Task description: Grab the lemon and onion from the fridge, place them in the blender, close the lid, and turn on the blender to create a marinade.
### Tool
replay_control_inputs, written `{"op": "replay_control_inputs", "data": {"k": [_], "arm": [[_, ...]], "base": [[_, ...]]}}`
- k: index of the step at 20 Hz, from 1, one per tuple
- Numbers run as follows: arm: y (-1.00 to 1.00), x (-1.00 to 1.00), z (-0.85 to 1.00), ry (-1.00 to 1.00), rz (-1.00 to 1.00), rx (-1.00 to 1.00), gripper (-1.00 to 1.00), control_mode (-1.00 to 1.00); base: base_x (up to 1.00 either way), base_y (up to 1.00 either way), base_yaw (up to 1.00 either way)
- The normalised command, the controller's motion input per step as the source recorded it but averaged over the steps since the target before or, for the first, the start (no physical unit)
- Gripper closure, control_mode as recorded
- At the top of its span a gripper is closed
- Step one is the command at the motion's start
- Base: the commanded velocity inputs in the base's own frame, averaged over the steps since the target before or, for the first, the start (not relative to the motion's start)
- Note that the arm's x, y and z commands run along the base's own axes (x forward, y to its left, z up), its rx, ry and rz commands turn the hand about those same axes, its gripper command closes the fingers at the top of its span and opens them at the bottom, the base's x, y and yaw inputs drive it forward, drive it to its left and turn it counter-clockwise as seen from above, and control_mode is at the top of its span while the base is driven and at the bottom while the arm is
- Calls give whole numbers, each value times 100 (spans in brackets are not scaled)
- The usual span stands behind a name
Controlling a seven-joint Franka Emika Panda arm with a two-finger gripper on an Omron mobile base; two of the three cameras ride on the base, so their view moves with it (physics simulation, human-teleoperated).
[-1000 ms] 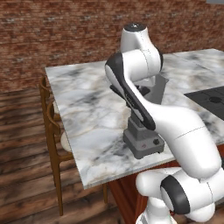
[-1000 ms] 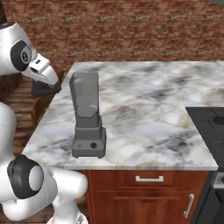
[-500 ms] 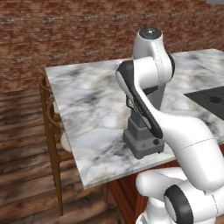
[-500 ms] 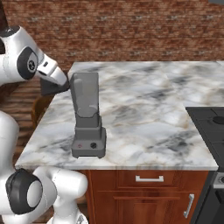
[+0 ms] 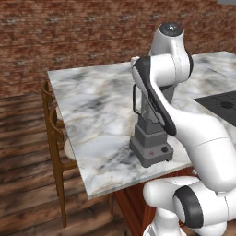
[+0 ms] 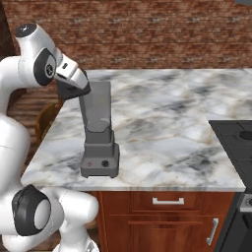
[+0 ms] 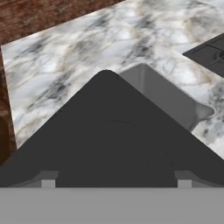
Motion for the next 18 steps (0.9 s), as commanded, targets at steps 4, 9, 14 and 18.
{"op": "replay_control_inputs", "data": {"k": [4, 9, 14, 18], "arm": [[-24, 34, 27, 3, -1, 0, 100, -100], [-22, 32, 3, 4, -1, 0, 100, -100], [-22, 28, 0, 3, -1, 0, 100, -100], [-17, 26, 0, 3, -4, 0, 100, -100]], "base": [[0, 0, 0], [0, 0, 0], [0, 0, 0], [0, 0, 0]]}}
